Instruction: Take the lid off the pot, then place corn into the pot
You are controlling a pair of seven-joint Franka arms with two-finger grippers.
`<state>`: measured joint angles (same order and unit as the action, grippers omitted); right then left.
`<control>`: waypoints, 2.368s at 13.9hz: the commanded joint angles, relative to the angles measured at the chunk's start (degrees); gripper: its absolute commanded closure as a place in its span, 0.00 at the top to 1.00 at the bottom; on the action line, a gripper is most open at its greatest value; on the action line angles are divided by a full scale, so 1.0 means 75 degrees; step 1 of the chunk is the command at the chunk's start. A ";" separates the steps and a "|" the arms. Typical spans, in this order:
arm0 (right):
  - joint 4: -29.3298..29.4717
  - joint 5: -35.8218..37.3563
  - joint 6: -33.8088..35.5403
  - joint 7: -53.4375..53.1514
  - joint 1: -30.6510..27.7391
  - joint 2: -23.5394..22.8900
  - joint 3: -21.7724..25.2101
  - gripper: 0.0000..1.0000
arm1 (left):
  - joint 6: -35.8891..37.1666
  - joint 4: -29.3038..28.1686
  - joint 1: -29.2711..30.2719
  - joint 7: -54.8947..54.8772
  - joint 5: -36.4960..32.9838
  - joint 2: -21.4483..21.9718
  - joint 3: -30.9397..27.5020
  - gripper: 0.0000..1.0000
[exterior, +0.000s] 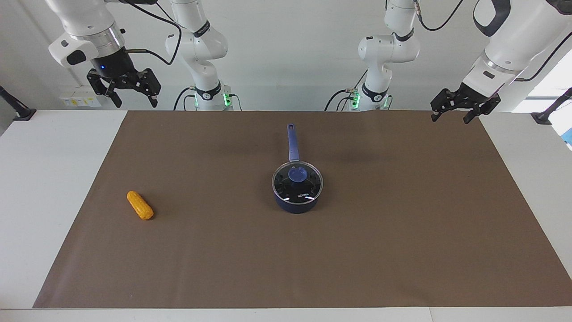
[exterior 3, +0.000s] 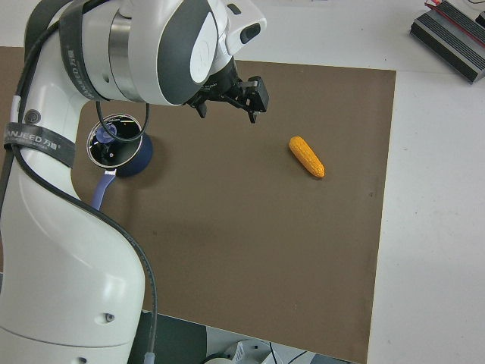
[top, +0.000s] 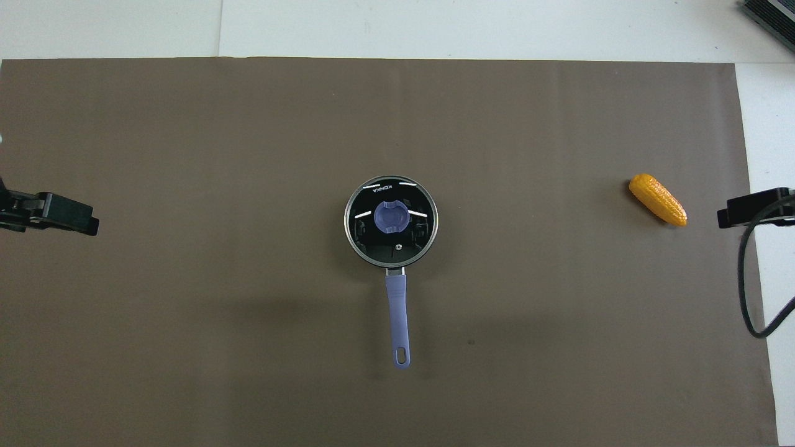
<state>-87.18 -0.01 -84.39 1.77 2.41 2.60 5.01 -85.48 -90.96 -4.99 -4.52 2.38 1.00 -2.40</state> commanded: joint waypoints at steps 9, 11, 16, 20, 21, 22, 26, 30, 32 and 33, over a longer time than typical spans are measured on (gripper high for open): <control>-0.0141 -0.0023 -0.0021 0.0186 -0.0028 0.0157 -0.0012 1.00 | -0.1117 -0.0177 -0.2239 0.2311 -0.0047 -0.0274 0.0004 1.00; -0.0141 -0.0011 -0.0021 0.0186 -0.0028 0.0157 -0.0012 1.00 | -0.1514 -0.0165 -0.2708 0.2966 -0.0059 -0.0542 0.0004 1.00; -0.0141 -0.0023 -0.0021 0.0174 -0.0028 0.0157 0.0000 1.00 | -0.2138 0.0162 -0.3588 0.4315 -0.0129 -0.1666 0.0004 1.00; -0.0141 -0.0023 -0.0021 0.0209 -0.0028 0.0145 0.0012 1.00 | -0.2511 0.0901 -0.4139 0.5289 -0.0293 -0.2746 0.0004 1.00; -0.0141 -0.0011 0.0014 0.0244 -0.0039 0.0157 0.0035 1.00 | -0.2722 0.0901 -0.4256 0.5406 -0.0293 -0.2805 0.0004 1.00; -0.0153 0.0047 0.0014 0.0268 -0.0028 0.0157 0.0012 1.00 | -0.2898 0.0936 -0.4454 0.5616 -0.0305 -0.3061 -0.0008 1.00; -0.0701 0.0130 -0.1013 0.0315 -0.0051 0.0145 0.0082 1.00 | -0.3192 0.1370 -0.4760 0.6179 -0.0317 -0.3625 -0.0008 1.00; -0.1452 0.0095 -0.2116 0.0350 -0.0133 -0.0310 0.0082 1.00 | -0.3508 0.1300 -0.4784 0.6507 -0.0340 -0.3754 -0.0008 1.00; -0.1745 0.0071 -0.2725 0.0943 -0.0355 -0.0627 0.0082 1.00 | -0.3532 0.1311 -0.4866 0.6567 -0.0550 -0.3906 0.0004 1.00; -0.1886 0.0071 -0.2995 0.1539 -0.0542 -0.0837 0.0082 1.00 | -0.3521 0.1311 -0.4866 0.6567 -0.0563 -0.3918 -0.0008 1.00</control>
<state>-99.20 0.06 -103.41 7.06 0.62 -1.98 5.78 -111.37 -82.40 -40.22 43.24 -0.02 -27.03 -1.57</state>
